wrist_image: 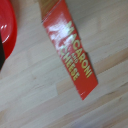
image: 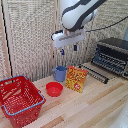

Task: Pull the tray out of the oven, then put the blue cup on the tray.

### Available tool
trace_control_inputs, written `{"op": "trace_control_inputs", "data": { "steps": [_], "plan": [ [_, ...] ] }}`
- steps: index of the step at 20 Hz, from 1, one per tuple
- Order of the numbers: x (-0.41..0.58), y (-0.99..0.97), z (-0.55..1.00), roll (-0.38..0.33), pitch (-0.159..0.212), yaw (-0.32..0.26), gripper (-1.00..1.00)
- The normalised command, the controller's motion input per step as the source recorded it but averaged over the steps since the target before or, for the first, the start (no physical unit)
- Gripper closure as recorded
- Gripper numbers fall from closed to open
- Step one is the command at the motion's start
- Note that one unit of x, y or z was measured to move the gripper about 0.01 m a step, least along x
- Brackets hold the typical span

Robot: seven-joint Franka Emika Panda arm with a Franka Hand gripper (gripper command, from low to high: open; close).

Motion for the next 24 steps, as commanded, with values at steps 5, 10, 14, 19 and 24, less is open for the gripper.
{"op": "trace_control_inputs", "data": {
  "steps": [5,10,14,19,24],
  "plan": [
    [0.012,-0.4,0.0,-0.329,-0.049,0.057,-1.0],
    [0.021,-0.33,-0.13,-0.363,0.032,0.076,-1.0],
    [0.048,-0.28,-0.19,-0.365,0.118,0.078,-1.0],
    [0.043,-0.29,-0.11,-0.324,0.22,0.04,-1.0],
    [0.059,-0.37,-0.11,-0.314,0.222,0.027,-1.0]
  ]
}}
